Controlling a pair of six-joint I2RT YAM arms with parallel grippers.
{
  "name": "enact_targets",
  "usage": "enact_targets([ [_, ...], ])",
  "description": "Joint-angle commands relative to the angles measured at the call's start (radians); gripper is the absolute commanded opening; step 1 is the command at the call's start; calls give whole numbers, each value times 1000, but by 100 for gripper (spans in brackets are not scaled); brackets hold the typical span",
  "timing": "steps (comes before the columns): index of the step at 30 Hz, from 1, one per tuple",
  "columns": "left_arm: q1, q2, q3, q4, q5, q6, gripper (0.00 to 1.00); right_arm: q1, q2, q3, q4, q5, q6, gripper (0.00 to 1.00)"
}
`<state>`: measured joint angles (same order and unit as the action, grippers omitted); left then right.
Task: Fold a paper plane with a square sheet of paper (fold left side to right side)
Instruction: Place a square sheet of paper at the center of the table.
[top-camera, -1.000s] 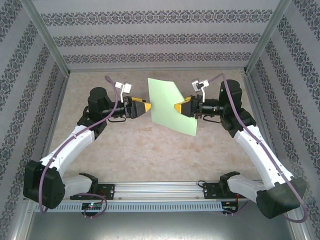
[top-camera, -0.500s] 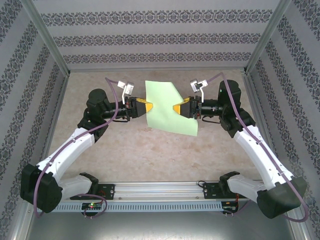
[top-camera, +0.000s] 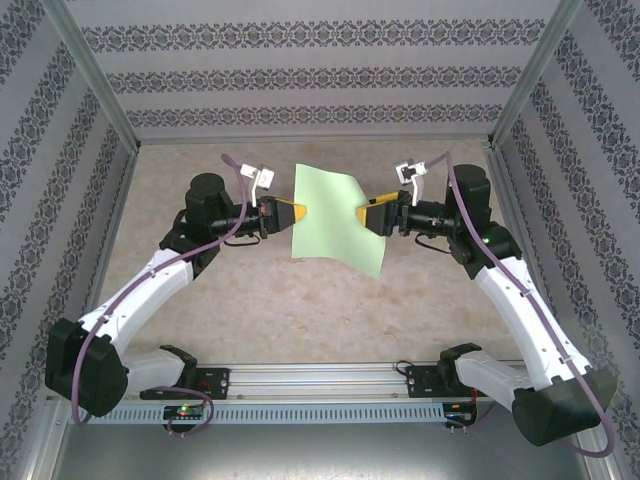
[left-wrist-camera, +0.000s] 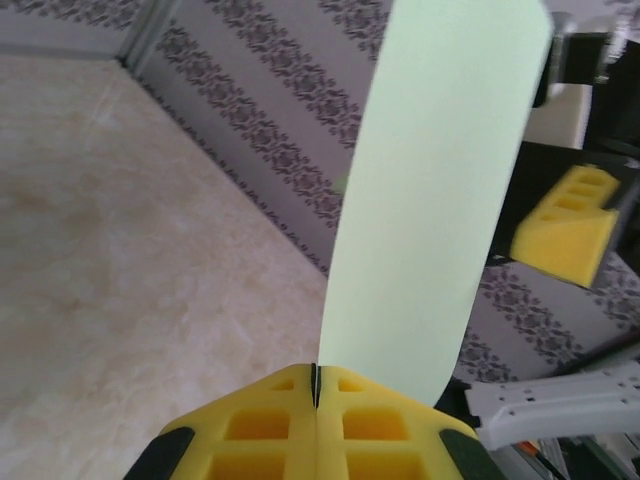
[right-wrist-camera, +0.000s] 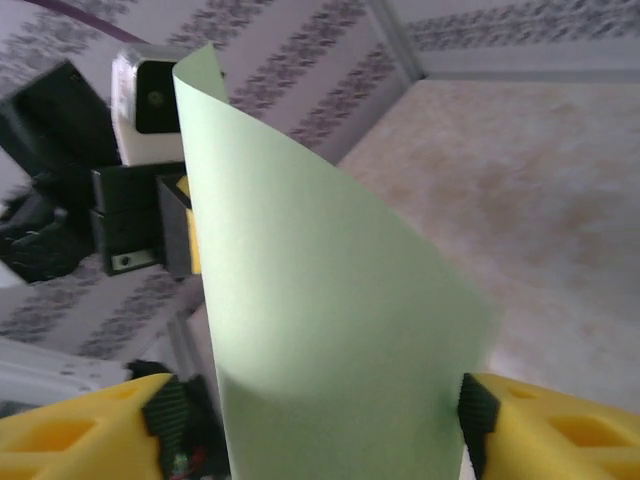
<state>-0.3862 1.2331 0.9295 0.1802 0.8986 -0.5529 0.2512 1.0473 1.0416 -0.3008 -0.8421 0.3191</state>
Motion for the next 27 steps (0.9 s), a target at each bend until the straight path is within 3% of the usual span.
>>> enact_targets([
  [1, -8, 38, 43, -127, -86, 48, 4, -12, -29, -38, -53, 157, -38, 86],
  [5, -3, 112, 72, -241, -170, 62, 0, -21, -45, -78, -61, 262, -37, 97],
  [12, 15, 250, 62, -290, -254, 53, 0, -38, -42, -163, -18, 294, 23, 97],
  [15, 27, 313, 50, -294, -314, 55, 0, -38, -23, -188, -10, 284, 42, 91],
  [21, 58, 442, 62, -303, -324, 81, 0, -24, 48, -226, 15, 245, 93, 77],
  [27, 79, 575, 155, -363, -307, 121, 0, 23, 192, -258, 157, 229, 143, 48],
])
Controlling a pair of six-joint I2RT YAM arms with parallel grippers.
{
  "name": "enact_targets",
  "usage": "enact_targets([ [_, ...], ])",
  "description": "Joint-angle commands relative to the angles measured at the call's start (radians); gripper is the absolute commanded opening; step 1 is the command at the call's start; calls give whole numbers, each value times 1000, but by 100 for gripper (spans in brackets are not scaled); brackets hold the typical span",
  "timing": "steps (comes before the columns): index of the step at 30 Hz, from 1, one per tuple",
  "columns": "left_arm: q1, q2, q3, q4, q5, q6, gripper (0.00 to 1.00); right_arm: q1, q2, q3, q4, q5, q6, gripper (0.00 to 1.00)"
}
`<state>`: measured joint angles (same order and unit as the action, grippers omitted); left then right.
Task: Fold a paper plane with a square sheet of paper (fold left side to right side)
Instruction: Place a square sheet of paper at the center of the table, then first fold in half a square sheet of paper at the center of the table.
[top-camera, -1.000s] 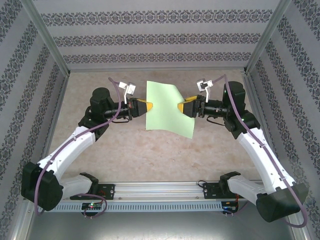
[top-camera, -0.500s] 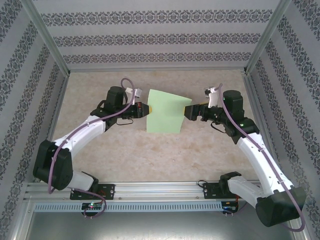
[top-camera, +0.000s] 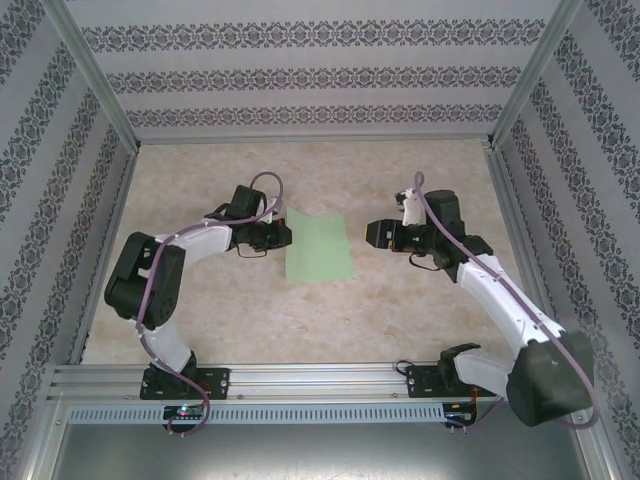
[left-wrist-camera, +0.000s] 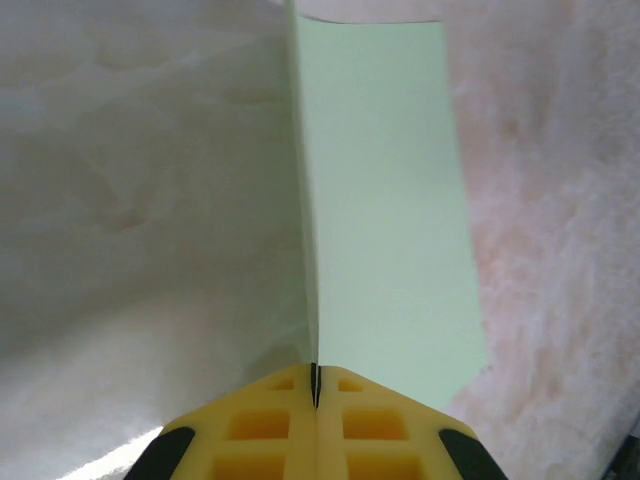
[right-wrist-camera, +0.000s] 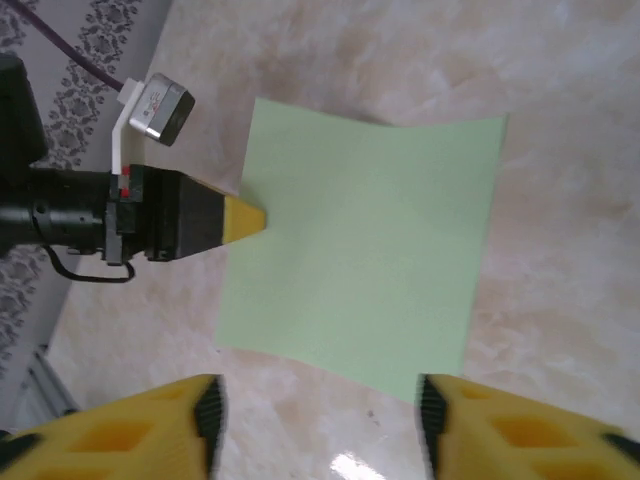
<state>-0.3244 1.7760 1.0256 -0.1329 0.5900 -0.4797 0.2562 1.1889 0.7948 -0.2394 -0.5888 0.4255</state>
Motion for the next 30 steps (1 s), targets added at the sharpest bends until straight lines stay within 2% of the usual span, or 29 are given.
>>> enact_targets([
  [1, 18, 47, 76, -58, -2, 50, 0, 22, 92, -7, 121, -31, 53, 40],
  [5, 20, 91, 124, -84, -6, 53, 0, 47, 251, 22, 222, -30, 97, 22],
  [8, 21, 111, 154, -100, 2, 48, 0, 50, 375, 72, 219, 2, 105, 14],
  [14, 20, 124, 174, -106, 4, 38, 0, 52, 574, 170, 183, -1, 83, 11],
  [23, 19, 128, 189, -96, 24, 14, 1, 54, 720, 242, 96, 47, 39, 11],
  [27, 19, 120, 187, -64, 75, -14, 11, 56, 736, 243, 67, 71, 26, 11],
  [30, 17, 115, 174, 8, 139, -76, 29, 61, 733, 234, 49, 91, 16, 11],
])
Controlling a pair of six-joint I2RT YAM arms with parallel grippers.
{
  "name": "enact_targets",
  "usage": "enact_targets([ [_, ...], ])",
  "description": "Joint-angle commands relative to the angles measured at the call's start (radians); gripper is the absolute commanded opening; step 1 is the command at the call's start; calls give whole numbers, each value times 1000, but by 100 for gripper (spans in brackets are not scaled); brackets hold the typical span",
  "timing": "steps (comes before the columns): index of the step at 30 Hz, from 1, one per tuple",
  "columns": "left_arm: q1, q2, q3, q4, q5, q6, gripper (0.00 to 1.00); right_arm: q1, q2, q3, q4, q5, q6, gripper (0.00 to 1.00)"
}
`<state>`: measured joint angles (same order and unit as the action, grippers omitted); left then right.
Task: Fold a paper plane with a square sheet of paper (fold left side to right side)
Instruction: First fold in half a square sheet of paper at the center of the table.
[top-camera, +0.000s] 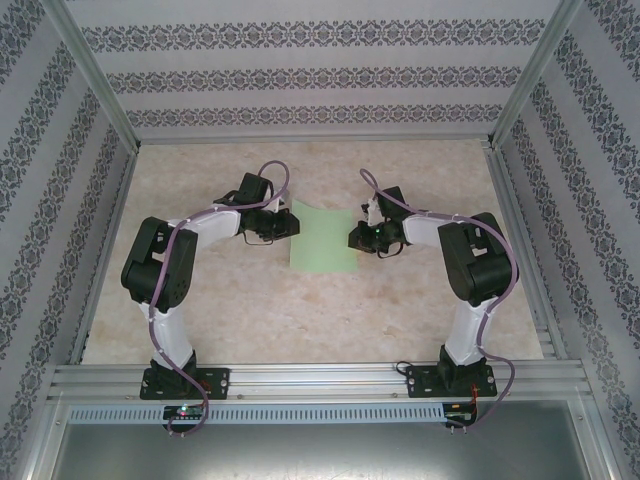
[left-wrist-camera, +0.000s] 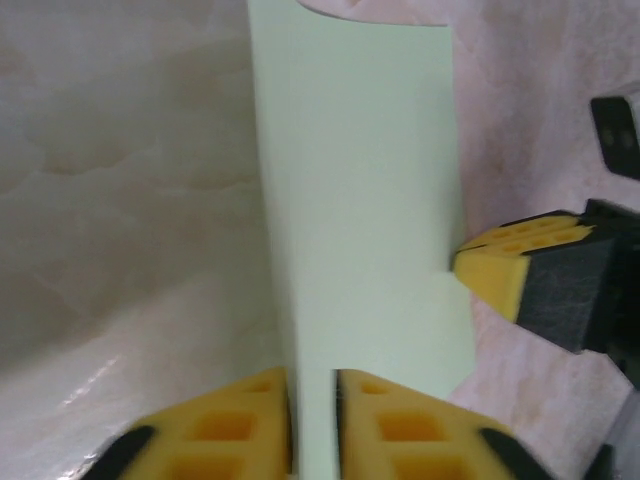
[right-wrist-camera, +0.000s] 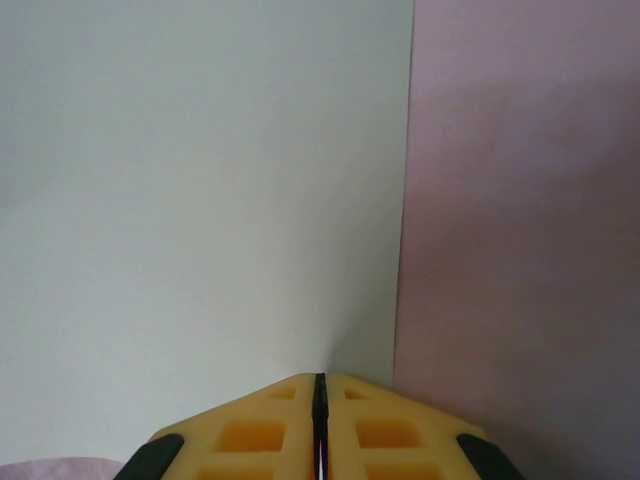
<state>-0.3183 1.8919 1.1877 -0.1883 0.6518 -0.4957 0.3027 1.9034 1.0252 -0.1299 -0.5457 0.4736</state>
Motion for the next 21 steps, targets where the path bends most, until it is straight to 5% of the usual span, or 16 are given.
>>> enact_targets([
  [1, 10, -1, 10, 89, 97, -80, 35, 15, 17, -1, -63, 53, -33, 11],
  [10, -30, 66, 78, 204, 227, -214, 58, 21, 16, -25, -14, 23, -17, 12],
  [21, -70, 155, 154, 205, 236, -218, 56, -3, -45, -44, 120, -67, 65, 22],
])
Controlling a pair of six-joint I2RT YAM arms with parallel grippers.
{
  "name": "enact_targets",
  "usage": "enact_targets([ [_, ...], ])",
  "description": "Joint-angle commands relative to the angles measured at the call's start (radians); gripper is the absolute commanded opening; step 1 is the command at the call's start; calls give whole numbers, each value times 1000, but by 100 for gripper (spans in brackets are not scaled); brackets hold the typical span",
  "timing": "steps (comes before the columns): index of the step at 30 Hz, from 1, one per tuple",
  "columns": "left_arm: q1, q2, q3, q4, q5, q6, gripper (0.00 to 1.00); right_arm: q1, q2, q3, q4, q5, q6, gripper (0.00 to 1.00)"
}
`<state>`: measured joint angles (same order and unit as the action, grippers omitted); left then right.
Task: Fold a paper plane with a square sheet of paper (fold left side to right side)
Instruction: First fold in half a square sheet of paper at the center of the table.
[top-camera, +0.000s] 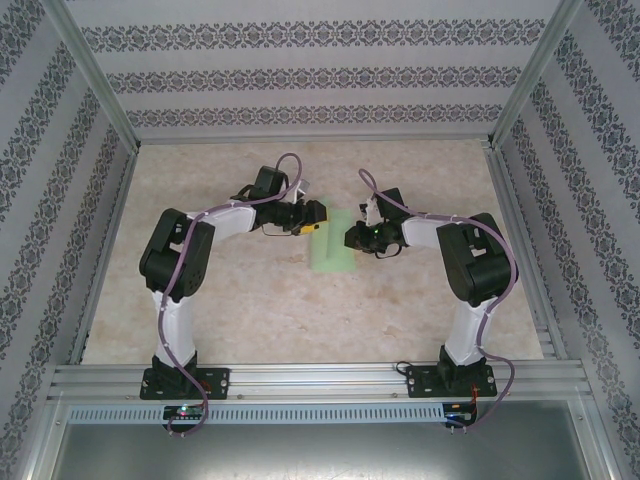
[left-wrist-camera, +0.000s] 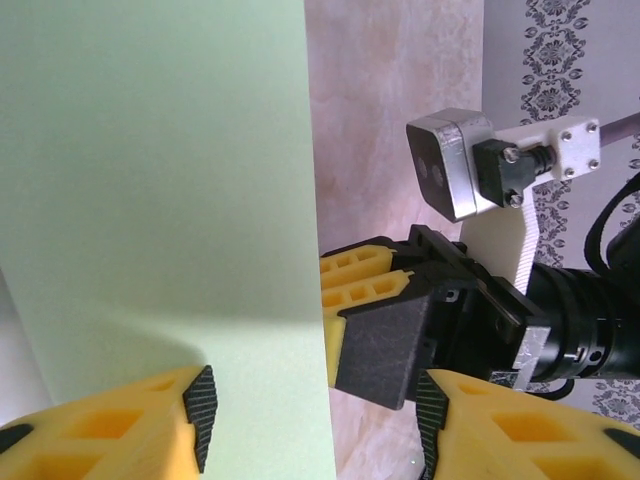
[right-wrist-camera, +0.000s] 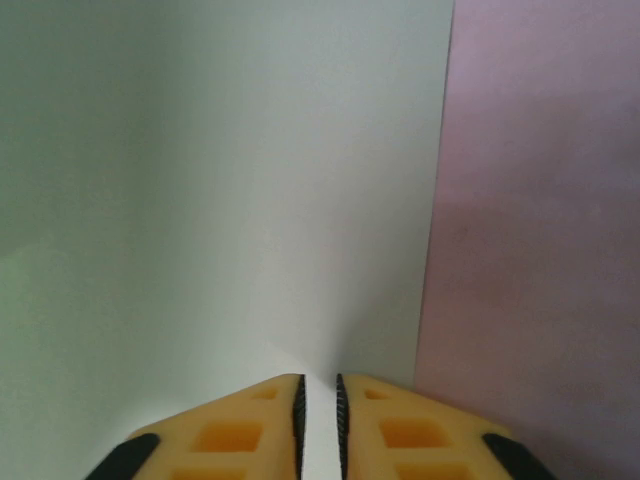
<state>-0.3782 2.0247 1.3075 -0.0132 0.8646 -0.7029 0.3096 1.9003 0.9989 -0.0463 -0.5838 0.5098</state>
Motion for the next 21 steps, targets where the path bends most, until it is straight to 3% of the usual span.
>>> enact_targets([
  [1, -11, 26, 36, 27, 22, -10, 55, -15, -58, -21, 42, -29, 35, 24],
  [11, -16, 52, 55, 5, -11, -4, 35, -51, -160, -112, 271, -164, 219, 50],
  [21, -20, 57, 59, -11, -19, 4, 28, -12, -58, -65, 361, -222, 312, 51],
])
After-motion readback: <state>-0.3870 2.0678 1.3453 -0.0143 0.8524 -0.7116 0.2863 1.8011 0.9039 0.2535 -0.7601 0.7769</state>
